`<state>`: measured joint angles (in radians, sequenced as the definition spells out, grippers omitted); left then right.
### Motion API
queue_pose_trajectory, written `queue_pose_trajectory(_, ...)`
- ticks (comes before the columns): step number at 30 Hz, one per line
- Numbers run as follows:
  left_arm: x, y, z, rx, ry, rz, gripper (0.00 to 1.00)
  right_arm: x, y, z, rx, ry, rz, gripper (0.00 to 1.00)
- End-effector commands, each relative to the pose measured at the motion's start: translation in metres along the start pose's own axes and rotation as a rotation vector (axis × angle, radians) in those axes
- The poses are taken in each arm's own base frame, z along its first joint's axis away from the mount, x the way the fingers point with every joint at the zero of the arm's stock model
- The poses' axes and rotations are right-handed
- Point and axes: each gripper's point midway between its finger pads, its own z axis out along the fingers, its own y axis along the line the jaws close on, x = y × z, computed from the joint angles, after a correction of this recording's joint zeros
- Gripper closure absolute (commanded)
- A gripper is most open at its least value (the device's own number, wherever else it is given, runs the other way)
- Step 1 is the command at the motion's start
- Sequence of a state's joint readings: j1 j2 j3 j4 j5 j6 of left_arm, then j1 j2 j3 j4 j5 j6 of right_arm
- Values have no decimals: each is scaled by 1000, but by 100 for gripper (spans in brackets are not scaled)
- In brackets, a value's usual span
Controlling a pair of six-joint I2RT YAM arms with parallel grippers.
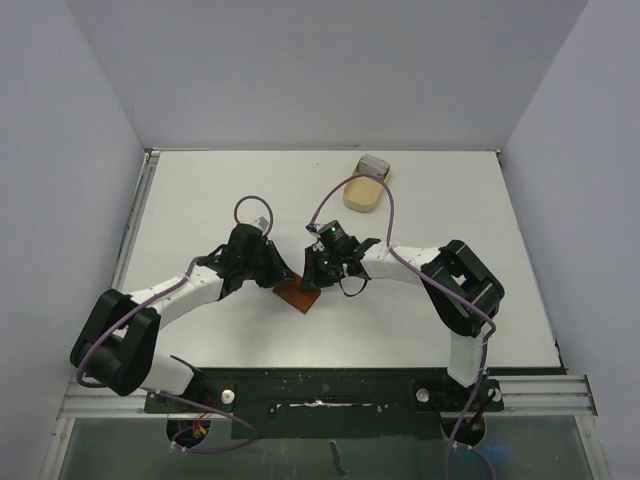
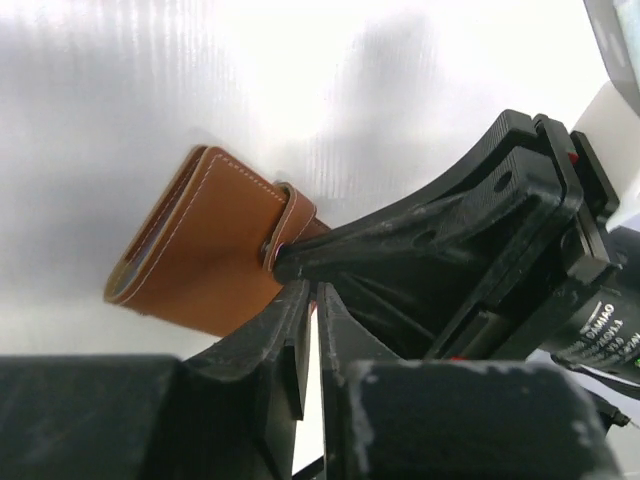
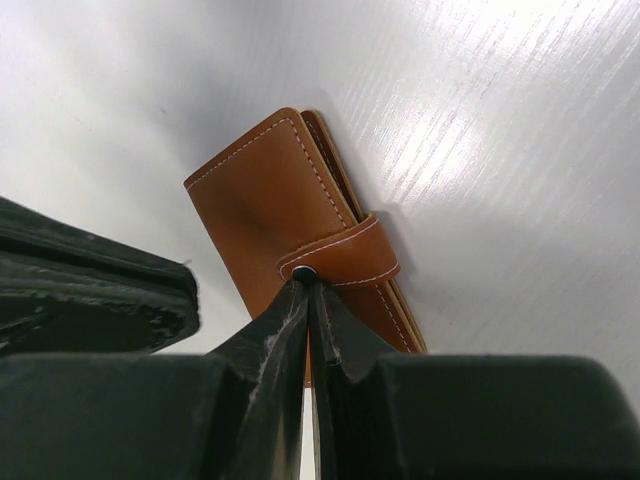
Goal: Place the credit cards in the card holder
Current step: Close the card holder at the center of the board.
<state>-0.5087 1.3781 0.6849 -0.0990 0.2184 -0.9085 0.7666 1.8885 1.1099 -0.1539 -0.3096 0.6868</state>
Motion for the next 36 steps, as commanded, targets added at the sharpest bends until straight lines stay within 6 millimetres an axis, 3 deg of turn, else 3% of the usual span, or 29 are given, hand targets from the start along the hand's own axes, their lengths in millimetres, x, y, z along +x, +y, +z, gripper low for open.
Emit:
queue_pose_trajectory(1, -6, -21, 11, 88, 33, 90, 95, 71, -77, 12, 279, 191, 14, 94)
queue_pose_trajectory(16, 6, -1, 39, 55, 97, 110, 97, 66, -72, 12, 280, 177, 1, 94)
queue_pose_trajectory(29, -12, -15, 28, 90, 21, 86, 96, 68, -71, 13, 285, 179, -8, 94)
queue_pose_trajectory(36, -9, -14, 31, 101, 37, 87, 95, 70, -71, 14, 286, 179, -12, 94)
